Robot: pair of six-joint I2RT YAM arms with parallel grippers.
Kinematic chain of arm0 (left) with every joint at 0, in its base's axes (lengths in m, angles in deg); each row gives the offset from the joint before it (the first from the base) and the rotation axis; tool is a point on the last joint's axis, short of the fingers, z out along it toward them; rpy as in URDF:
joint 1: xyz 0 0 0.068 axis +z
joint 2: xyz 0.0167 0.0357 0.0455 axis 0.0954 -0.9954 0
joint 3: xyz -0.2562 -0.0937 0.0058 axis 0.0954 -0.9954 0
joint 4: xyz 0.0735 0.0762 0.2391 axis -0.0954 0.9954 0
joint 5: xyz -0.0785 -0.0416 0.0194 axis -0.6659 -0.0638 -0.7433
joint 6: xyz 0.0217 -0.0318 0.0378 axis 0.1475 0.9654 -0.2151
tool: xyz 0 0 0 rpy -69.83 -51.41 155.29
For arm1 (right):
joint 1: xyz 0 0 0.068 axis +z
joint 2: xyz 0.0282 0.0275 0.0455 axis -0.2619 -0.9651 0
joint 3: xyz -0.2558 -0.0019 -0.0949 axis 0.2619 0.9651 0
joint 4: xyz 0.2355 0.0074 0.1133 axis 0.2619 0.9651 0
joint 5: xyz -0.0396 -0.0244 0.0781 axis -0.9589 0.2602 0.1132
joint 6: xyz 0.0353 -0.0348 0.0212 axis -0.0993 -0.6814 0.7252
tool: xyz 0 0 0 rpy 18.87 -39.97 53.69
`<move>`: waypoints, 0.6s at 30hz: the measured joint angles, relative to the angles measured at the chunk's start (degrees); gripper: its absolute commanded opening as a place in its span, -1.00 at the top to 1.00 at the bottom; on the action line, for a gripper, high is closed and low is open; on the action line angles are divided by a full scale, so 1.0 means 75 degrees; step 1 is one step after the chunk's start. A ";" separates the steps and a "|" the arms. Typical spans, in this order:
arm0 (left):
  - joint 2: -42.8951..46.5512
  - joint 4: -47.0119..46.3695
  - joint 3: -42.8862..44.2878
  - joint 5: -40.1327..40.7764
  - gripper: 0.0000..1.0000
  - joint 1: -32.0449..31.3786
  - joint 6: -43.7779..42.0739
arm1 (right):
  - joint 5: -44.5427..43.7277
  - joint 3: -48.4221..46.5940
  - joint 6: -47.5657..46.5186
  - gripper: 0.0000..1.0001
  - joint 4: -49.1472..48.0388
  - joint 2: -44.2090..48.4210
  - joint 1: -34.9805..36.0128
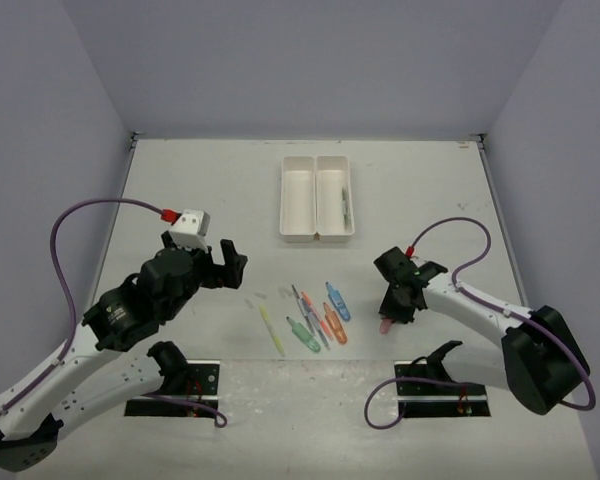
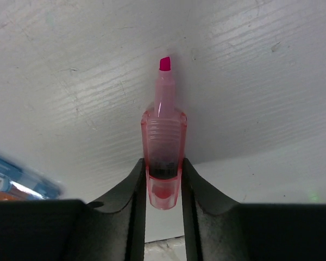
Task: Sort the stationery into containers
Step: Pick up the pen from the center of the board.
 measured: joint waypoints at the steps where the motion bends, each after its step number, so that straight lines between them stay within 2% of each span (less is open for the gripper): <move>1: -0.0001 0.0000 0.0000 0.0000 -1.00 0.0000 -0.0007 | 0.0000 0.0000 -0.0012 0.86 -0.0035 0.0007 0.0026; 3: -0.0012 -0.0002 0.0000 0.0000 -1.00 0.0000 -0.0014 | -0.0031 -0.0002 -0.0043 1.00 -0.0084 0.0049 0.0122; 8: -0.0312 -0.0095 0.0000 -0.0171 -1.00 0.0000 0.0113 | -0.0390 -0.0370 -0.0280 1.00 0.0056 0.0653 0.0683; 11: -0.0561 -0.0501 -0.0047 -0.0574 -1.00 0.0000 0.0489 | -0.0348 -0.0672 -0.0782 1.00 -0.0219 0.1631 0.0916; 15: -0.0845 -0.2659 -0.0661 -0.1740 -1.00 0.0000 0.1453 | 0.0167 -0.0795 -0.1843 1.00 -0.1124 0.3246 0.1249; 18: -0.1488 -0.4299 -0.0806 -0.2631 -0.97 -0.0029 0.1888 | 0.0572 -0.1173 -0.2479 1.00 -0.1494 0.3620 0.1367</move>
